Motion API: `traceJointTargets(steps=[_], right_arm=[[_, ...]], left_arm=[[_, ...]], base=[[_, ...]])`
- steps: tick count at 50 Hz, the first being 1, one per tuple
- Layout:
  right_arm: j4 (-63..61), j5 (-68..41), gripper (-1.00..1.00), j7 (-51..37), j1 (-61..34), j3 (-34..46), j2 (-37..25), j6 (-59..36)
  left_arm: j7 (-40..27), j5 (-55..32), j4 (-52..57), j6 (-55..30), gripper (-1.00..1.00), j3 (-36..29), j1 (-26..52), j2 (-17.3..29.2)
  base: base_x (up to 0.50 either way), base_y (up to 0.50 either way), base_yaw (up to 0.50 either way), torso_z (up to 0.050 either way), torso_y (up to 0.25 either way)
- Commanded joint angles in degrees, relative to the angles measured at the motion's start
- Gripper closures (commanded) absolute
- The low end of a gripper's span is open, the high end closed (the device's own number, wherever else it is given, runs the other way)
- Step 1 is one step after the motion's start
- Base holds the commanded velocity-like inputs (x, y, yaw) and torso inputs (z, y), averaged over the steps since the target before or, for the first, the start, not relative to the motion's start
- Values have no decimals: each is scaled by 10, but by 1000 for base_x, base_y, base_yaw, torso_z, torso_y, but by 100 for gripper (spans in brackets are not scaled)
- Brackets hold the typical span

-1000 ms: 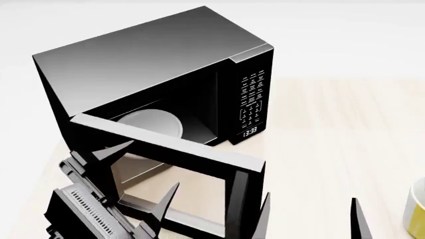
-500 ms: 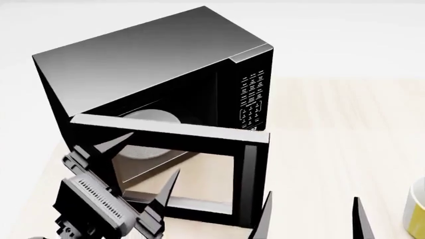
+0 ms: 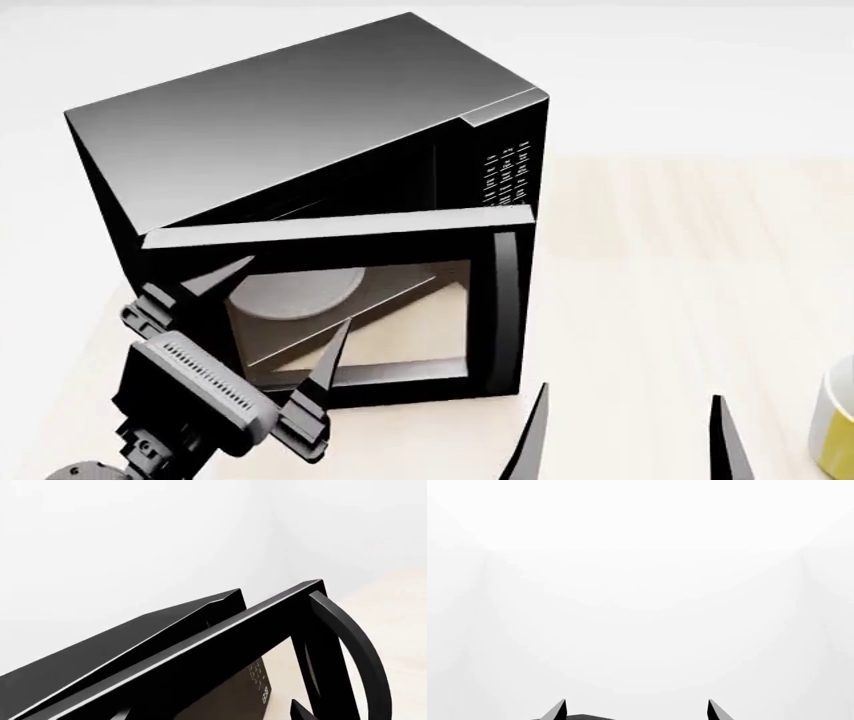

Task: Close the microwave.

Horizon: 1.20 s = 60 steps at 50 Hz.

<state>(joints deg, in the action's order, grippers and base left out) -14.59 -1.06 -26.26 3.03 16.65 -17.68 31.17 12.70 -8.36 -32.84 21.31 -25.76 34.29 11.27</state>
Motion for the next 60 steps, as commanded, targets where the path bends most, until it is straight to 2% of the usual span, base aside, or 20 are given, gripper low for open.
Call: traceJointTargets(steps=[1,60], right_arm=[[0,4,-100,4,0,-5,3,0],[-2,2,-100,-4,-1,6,-7,0]], left_arm=[[-17,7,-54,10,-100,21,6,-5],[-102,20,-140,44,-100,33,60,-33]], base=[[0,0,0,0,0],[0,0,0,0,0]])
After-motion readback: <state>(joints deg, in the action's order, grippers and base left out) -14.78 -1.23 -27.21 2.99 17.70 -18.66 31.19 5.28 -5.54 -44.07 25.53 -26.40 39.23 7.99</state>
